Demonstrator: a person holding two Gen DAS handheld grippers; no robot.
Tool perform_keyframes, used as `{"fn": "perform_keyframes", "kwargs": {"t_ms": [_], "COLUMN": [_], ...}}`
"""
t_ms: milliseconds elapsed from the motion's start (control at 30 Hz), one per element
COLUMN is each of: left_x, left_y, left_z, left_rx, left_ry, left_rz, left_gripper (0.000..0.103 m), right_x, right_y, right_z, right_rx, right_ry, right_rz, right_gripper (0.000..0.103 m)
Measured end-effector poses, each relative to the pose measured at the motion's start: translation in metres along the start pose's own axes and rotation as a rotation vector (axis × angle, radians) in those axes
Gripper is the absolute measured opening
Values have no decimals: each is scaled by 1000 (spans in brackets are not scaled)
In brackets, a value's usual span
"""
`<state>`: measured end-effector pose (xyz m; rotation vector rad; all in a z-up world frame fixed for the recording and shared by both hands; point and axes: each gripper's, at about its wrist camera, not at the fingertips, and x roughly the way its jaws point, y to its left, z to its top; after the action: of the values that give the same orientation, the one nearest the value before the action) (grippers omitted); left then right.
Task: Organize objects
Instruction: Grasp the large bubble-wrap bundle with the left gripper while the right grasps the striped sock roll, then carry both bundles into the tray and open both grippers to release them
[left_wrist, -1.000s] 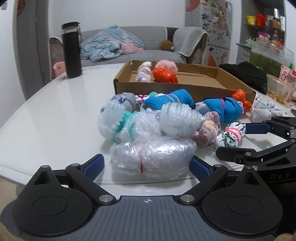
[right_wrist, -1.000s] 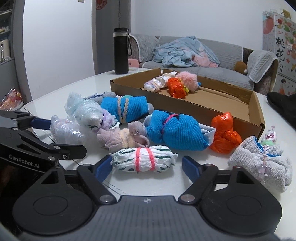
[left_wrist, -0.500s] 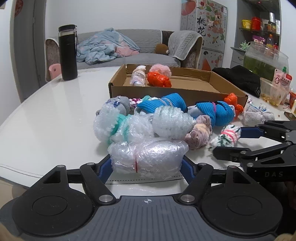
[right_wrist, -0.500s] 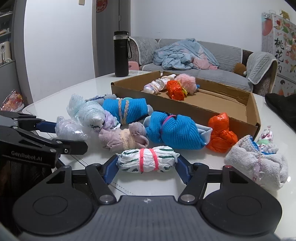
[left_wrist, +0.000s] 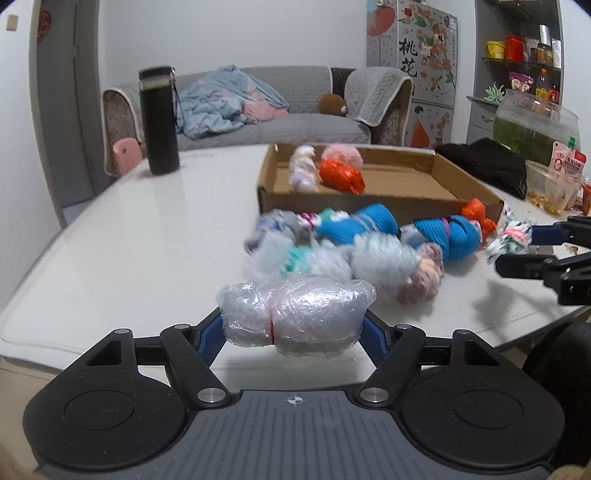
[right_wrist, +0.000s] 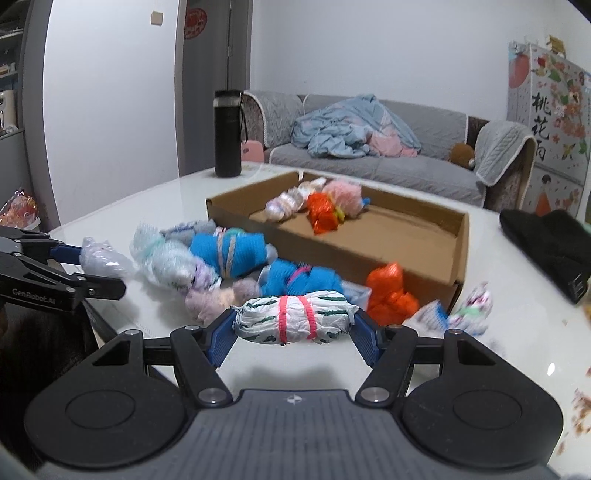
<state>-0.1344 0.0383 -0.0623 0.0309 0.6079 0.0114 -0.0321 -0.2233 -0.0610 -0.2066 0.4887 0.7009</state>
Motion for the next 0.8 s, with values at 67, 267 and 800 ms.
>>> {"fn": "perform_keyframes", "kwargs": {"t_ms": [67,267,800], "left_x": [-5,-9,39], "left_y": [5,20,35], "left_z": [8,49,135], "left_rx": [9,65,218], "left_ry": [-16,-87,-81], "left_rz": [11,27,-32], "left_gripper": [78,78,78], "right_x": [-2,-3,29], "right_y": [-3,-12,-29], "right_z": [8,38,105], "right_rx": [-5,-23,-178], "right_ry": [-8,-54,-117], "right_rz": [1,-4,14], "right_gripper": [62,62,62]}}
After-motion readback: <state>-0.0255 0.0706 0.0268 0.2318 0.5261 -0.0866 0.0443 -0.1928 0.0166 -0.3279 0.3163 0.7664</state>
